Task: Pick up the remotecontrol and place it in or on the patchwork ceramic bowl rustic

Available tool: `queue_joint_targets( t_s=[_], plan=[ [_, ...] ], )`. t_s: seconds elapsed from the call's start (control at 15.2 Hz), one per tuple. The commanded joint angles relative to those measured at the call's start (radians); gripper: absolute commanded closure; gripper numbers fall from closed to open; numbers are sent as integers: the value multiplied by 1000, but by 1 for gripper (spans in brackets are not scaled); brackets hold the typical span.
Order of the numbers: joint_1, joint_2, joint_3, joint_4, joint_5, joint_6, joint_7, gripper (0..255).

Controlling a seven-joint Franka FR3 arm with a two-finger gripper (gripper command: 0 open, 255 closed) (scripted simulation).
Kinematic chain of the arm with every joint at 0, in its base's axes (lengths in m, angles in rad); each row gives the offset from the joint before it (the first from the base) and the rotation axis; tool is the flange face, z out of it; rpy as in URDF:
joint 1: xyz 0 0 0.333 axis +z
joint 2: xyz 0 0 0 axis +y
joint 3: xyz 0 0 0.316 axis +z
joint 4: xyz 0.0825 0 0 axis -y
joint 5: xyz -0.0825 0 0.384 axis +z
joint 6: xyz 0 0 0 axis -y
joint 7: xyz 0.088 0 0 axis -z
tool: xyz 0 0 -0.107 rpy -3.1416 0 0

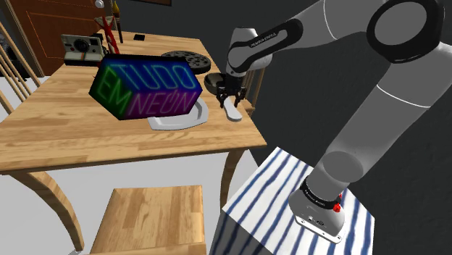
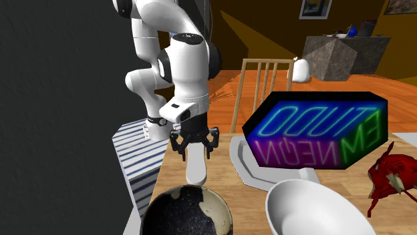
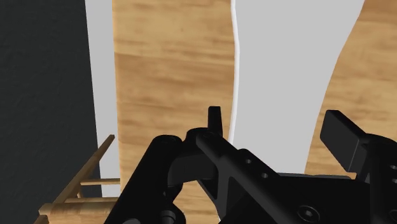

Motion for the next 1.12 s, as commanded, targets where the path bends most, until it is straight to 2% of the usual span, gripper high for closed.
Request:
queue_joint_targets(
  t_s=[0.0, 1.06],
  plan=[
    [-1, -12, -1, 13, -1, -25, 0, 255],
    [-1, -96, 0, 144, -6, -240, 7, 255]
  ],
)
